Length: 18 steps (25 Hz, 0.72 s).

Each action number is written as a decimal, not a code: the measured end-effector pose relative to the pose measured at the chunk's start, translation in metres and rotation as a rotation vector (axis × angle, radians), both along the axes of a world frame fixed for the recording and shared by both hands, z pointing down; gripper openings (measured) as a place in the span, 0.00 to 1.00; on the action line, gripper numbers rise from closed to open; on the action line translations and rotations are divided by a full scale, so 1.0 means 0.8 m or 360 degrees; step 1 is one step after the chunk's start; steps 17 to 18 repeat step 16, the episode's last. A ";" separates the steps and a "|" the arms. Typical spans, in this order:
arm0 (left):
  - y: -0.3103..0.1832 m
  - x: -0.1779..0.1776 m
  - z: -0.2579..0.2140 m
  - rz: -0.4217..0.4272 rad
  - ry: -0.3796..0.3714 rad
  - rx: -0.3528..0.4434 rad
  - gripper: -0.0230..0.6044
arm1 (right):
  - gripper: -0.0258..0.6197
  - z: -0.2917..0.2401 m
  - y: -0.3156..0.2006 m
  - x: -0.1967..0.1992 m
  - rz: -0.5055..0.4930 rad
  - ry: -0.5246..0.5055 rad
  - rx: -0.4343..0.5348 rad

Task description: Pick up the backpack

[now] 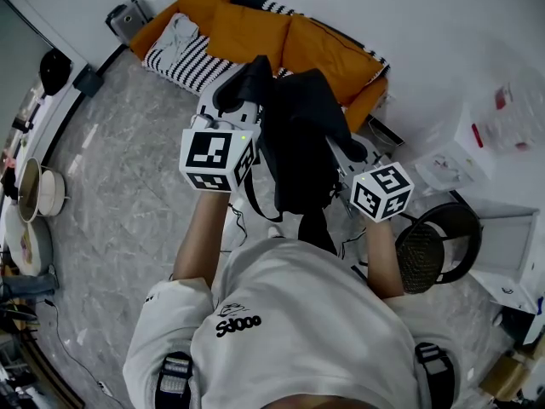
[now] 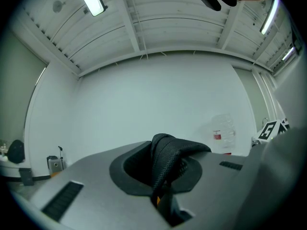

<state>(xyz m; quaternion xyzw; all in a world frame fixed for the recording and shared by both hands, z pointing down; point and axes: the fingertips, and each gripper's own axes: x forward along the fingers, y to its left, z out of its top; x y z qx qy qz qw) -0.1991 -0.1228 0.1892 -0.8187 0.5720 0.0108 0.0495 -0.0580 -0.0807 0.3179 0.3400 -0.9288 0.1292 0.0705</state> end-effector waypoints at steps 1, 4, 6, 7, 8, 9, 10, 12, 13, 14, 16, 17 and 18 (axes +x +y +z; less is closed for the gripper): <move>-0.001 0.000 0.001 -0.0002 -0.0001 -0.0001 0.10 | 0.10 0.001 -0.001 0.000 -0.0002 0.0001 0.0001; -0.003 -0.002 0.002 -0.0003 -0.0003 -0.0003 0.10 | 0.10 0.001 -0.003 -0.002 -0.0006 0.0004 0.0013; -0.004 -0.004 0.002 -0.0001 -0.0004 -0.0004 0.10 | 0.10 -0.001 -0.004 -0.004 -0.0008 0.0005 0.0021; -0.005 -0.005 0.002 0.0000 -0.0004 -0.0004 0.10 | 0.10 -0.001 -0.005 -0.004 -0.0008 0.0007 0.0023; -0.006 -0.006 0.002 0.0002 -0.0005 -0.0004 0.10 | 0.10 -0.001 -0.006 -0.005 -0.0007 0.0009 0.0025; -0.006 -0.006 0.002 0.0002 -0.0005 -0.0005 0.10 | 0.10 -0.001 -0.006 -0.005 -0.0006 0.0011 0.0027; -0.006 -0.006 0.002 0.0003 -0.0005 -0.0006 0.10 | 0.10 -0.001 -0.007 -0.005 -0.0006 0.0013 0.0028; -0.007 -0.006 0.003 0.0006 -0.0003 -0.0009 0.10 | 0.10 -0.001 -0.007 -0.006 -0.0006 0.0015 0.0028; -0.007 -0.007 0.003 0.0008 -0.0003 -0.0010 0.10 | 0.10 -0.001 -0.008 -0.007 -0.0007 0.0016 0.0026; -0.008 -0.008 0.003 0.0010 -0.0002 -0.0012 0.10 | 0.10 0.000 -0.008 -0.008 -0.0008 0.0016 0.0025; -0.009 -0.010 0.004 0.0016 0.0001 -0.0015 0.10 | 0.10 0.001 -0.009 -0.011 -0.0011 0.0016 0.0023; -0.009 -0.010 0.004 0.0016 0.0001 -0.0015 0.10 | 0.10 0.001 -0.009 -0.011 -0.0011 0.0016 0.0023; -0.009 -0.010 0.004 0.0016 0.0001 -0.0015 0.10 | 0.10 0.001 -0.009 -0.011 -0.0011 0.0016 0.0023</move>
